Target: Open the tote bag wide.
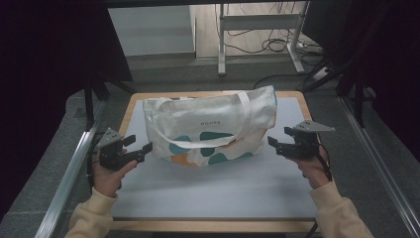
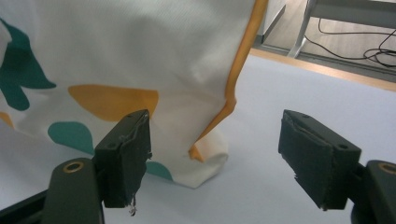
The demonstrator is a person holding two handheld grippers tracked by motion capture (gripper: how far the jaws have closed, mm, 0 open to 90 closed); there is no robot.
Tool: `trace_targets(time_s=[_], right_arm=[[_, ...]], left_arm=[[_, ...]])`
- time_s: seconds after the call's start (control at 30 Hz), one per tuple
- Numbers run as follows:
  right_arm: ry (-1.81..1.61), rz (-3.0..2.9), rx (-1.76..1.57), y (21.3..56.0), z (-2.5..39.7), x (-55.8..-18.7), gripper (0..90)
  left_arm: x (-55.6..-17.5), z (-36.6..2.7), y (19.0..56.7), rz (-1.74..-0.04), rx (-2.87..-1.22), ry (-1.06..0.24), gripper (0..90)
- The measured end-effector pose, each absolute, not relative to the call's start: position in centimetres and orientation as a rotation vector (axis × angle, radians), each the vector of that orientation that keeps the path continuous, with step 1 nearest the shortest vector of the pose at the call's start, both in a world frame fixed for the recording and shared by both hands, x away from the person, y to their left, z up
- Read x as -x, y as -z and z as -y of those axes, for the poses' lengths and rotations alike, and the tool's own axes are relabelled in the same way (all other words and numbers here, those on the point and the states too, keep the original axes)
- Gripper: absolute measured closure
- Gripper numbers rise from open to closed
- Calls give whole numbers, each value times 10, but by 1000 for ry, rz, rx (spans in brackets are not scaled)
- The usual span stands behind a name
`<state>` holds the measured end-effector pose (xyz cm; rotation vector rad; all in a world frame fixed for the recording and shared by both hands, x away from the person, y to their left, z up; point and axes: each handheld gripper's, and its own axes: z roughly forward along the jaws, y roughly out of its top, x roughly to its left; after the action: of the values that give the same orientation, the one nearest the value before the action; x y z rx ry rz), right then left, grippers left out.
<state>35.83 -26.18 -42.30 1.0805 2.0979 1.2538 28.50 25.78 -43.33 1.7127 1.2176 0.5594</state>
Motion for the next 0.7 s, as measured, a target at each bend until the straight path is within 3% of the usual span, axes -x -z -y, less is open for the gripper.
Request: trace_targets(time_s=[0.2,0.57,0.63,0.7], right_arm=[[-1272,-2096,-1046,408,260,-367,253],[-1320,-2113,-1043,390,251,-393,240],[-1327,-2118,-1039,388,248,-397,238],[-1342,-2120,-1033,387,246,-401,238]], left_arm=[[-292,-256,421,-1171,-1725,-580,258],[-320,-247,416,-1145,-1744,-488,245],[-323,-245,416,-1143,-1748,-488,250],[-324,-243,416,-1133,-1750,-491,310]])
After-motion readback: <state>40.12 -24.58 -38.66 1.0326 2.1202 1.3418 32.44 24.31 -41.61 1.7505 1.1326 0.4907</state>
